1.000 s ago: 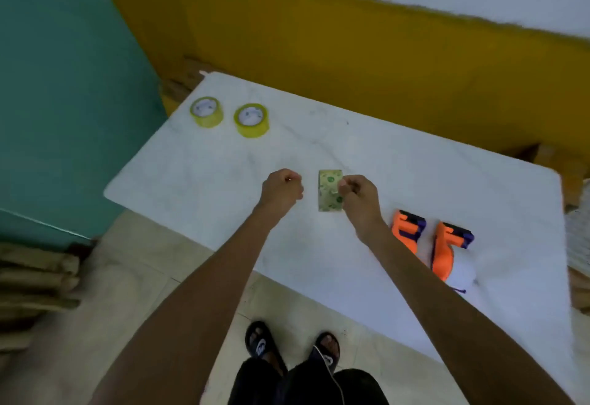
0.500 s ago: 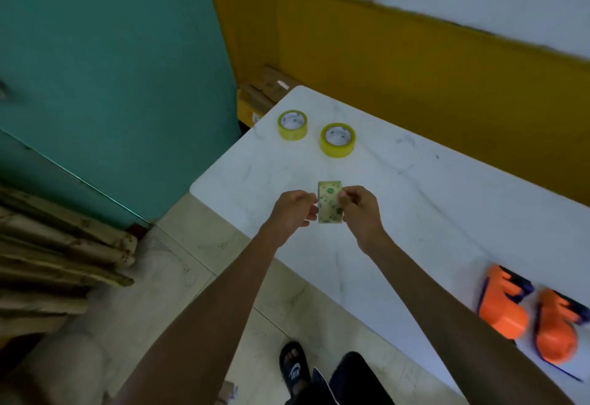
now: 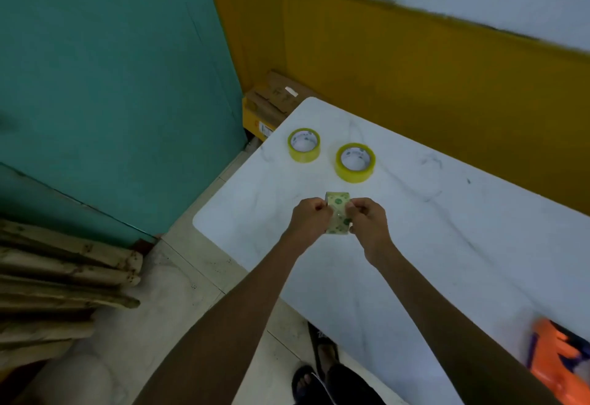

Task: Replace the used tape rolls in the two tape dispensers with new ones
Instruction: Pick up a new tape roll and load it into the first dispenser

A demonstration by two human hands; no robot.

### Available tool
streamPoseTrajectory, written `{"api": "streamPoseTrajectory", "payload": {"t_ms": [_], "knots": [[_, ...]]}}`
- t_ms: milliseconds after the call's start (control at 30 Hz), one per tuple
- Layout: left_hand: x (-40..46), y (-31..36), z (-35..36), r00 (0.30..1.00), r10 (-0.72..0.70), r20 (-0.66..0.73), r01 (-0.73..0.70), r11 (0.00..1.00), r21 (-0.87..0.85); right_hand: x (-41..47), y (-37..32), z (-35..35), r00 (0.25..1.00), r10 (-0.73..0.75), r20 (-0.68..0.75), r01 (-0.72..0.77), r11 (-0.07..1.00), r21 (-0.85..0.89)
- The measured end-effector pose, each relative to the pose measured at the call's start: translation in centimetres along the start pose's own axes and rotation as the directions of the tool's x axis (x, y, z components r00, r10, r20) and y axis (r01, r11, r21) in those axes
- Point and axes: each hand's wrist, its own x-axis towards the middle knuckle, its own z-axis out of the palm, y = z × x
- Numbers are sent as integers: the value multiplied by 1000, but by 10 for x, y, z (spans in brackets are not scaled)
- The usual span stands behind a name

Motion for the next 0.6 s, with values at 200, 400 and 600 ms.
{"api": "streamPoseTrajectory", "payload": {"t_ms": [200, 400, 600], "knots": [[48, 10, -5, 1000, -3, -2, 3, 999, 40, 37, -12, 12, 1000, 20, -14, -20, 1000, 19], [79, 13, -17, 1000, -1, 24, 0, 999, 50, 63, -13, 28, 998, 41, -38, -41, 999, 4], [118, 17, -21, 993, 3, 115, -14, 995, 95, 81, -17, 40, 984, 82, -155, -79, 997, 28]]}}
